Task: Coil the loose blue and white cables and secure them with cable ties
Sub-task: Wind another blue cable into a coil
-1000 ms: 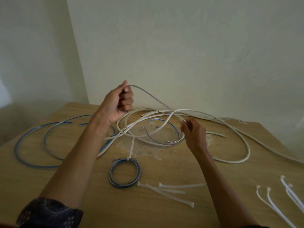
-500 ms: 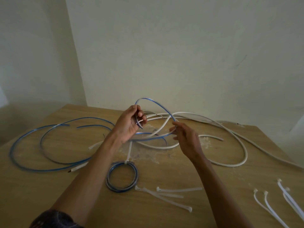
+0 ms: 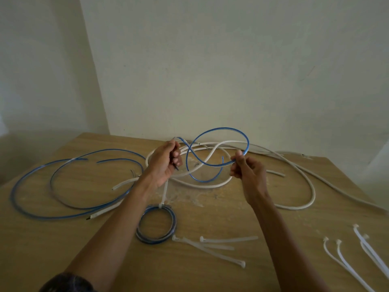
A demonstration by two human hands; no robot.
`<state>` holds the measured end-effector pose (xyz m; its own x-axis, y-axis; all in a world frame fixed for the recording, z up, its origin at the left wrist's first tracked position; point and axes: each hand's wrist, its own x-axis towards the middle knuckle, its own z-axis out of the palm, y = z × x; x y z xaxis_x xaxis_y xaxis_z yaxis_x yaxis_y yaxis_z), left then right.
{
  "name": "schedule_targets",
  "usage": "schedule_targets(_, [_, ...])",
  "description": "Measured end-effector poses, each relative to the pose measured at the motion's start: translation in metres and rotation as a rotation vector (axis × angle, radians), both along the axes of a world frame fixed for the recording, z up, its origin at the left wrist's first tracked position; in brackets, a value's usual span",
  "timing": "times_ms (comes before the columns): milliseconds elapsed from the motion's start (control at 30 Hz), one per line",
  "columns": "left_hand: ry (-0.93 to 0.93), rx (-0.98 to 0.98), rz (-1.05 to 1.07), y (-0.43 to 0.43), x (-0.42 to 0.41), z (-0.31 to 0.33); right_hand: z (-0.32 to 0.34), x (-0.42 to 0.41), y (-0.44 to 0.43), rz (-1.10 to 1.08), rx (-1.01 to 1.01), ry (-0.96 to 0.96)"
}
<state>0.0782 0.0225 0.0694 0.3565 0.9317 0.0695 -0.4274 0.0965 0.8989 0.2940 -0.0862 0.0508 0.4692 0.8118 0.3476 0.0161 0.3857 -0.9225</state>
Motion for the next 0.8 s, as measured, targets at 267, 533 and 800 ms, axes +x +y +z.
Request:
schedule_targets(267, [0.512, 0.556, -0.042, -0.034, 0.035, -0.026, 0.0, -0.038, -0.004, 0.16, -0.054, -0.305])
schedule_targets(533, [0.317, 0.36, -0.043, -0.037, 0.031, -0.006, 0.01, -0.025, -0.011, -0.143, 0.04, -0.241])
schedule_targets(800, [-0.07, -0.027, -0.33, -0.031, 0.008, 0.009, -0.015, -0.007, 0.005, -0.441, 0.048, -0.63])
